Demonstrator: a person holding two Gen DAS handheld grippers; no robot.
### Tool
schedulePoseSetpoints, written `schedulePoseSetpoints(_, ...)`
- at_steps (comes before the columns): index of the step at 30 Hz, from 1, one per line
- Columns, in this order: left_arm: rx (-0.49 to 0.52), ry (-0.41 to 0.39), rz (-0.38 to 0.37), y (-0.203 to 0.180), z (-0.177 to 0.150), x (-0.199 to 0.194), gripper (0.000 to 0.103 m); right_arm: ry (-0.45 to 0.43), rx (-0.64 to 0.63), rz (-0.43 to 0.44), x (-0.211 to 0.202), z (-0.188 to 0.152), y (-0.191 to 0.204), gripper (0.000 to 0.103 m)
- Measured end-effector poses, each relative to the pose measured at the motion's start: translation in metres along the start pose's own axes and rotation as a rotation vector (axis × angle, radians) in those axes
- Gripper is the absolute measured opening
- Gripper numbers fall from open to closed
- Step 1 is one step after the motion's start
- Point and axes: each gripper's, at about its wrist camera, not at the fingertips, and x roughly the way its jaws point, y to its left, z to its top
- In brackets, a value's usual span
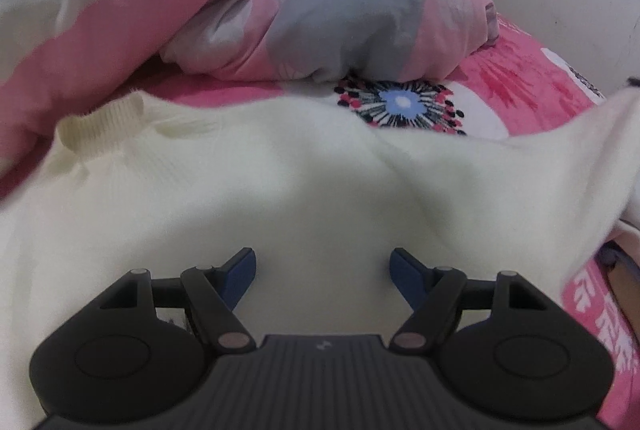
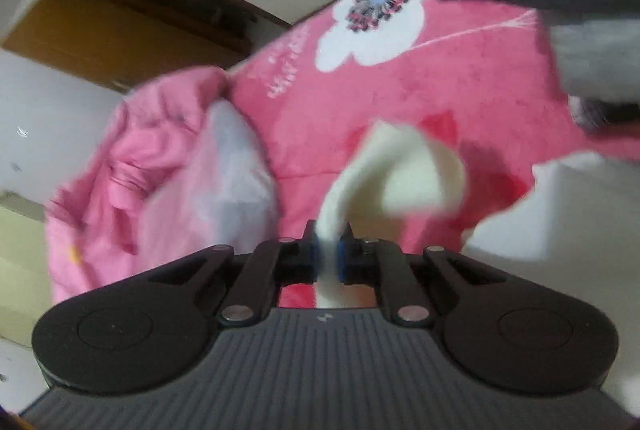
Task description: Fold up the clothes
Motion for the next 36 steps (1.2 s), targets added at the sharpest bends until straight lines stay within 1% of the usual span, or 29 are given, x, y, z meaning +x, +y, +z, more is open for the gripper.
schedulePoseSetpoints(1,0.001,-0.016,-0.001,0.000,0.002,-0.002,0.075,-0.007,-0.009,0.047,-0.013,-0.004,0.008,0.007)
schedulePoseSetpoints(2,0.004,-0.030,-0.003,-0.001,0.005,-0.004,0.075,-0.016,-0.045,0.094,-0.027,-0.007,0.018,0.007)
schedulePoseSetpoints(4,0.013,-0.021,0.003,-0.005,0.009,0.002,0.075,-0.038,-0.119,0.177,-0.053,-0.013,0.036,0.007)
schedulePoseSetpoints(5,0.018,-0.011,0.008,-0.006,0.011,0.006,0.075,-0.059,-0.172,0.177,-0.063,-0.017,0.040,0.007)
schedulePoseSetpoints(7,0.032,0.036,0.034,-0.010,0.009,0.020,0.076,-0.099,-0.261,0.175,-0.081,-0.023,0.045,0.007)
schedulePoseSetpoints(9,0.059,0.032,0.055,-0.014,0.008,0.023,0.077,-0.106,-0.212,0.146,-0.083,-0.025,0.032,0.007)
schedulePoseSetpoints(11,0.077,0.020,0.060,-0.017,0.012,0.018,0.073,-0.114,-0.164,0.117,-0.085,-0.027,0.019,0.007)
schedulePoseSetpoints(12,0.081,-0.001,0.055,-0.019,0.014,0.014,0.073,-0.117,-0.142,0.107,-0.085,-0.029,0.013,0.007)
schedulePoseSetpoints(14,0.082,-0.065,0.029,-0.021,0.020,0.003,0.073,-0.127,-0.120,0.121,-0.083,-0.032,0.009,0.007)
schedulePoseSetpoints(16,0.086,-0.100,-0.021,-0.029,0.028,0.001,0.074,-0.130,-0.121,0.138,-0.081,-0.032,0.010,0.007)
schedulePoseSetpoints(17,0.093,-0.098,-0.048,-0.034,0.032,0.005,0.074,-0.129,-0.124,0.145,-0.081,-0.031,0.012,0.007)
schedulePoseSetpoints(19,0.074,-0.049,-0.112,-0.043,0.033,0.022,0.074,-0.127,-0.131,0.159,-0.081,-0.028,0.014,0.007)
schedulePoseSetpoints(20,0.059,-0.020,-0.145,-0.047,0.033,0.031,0.077,-0.127,-0.134,0.169,-0.082,-0.029,0.016,0.007)
schedulePoseSetpoints(21,0.057,-0.005,-0.147,-0.051,0.031,0.038,0.078,-0.126,-0.138,0.179,-0.084,-0.030,0.018,0.007)
schedulePoseSetpoints(22,0.065,0.000,-0.123,-0.055,0.028,0.044,0.080,-0.123,-0.140,0.193,-0.090,-0.031,0.021,0.007)
schedulePoseSetpoints(23,0.065,0.002,-0.114,-0.055,0.028,0.044,0.080,-0.119,-0.145,0.207,-0.095,-0.032,0.025,0.007)
schedulePoseSetpoints(25,0.053,-0.001,-0.120,-0.052,0.032,0.035,0.079,-0.106,-0.171,0.235,-0.098,-0.038,0.037,0.007)
schedulePoseSetpoints(28,-0.039,-0.029,-0.125,-0.026,0.035,0.004,0.079,-0.090,-0.227,0.291,-0.103,-0.049,0.060,0.007)
schedulePoseSetpoints(32,-0.188,-0.034,-0.072,0.034,0.028,-0.052,0.079,-0.046,-0.276,0.383,-0.105,-0.071,0.099,0.007)
schedulePoseSetpoints(34,-0.310,-0.014,-0.062,0.071,0.024,-0.082,0.079,-0.011,-0.311,0.428,-0.107,-0.088,0.120,0.007)
schedulePoseSetpoints(36,-0.478,-0.009,-0.078,0.114,0.017,-0.116,0.079,0.026,-0.361,0.470,-0.107,-0.109,0.141,0.007)
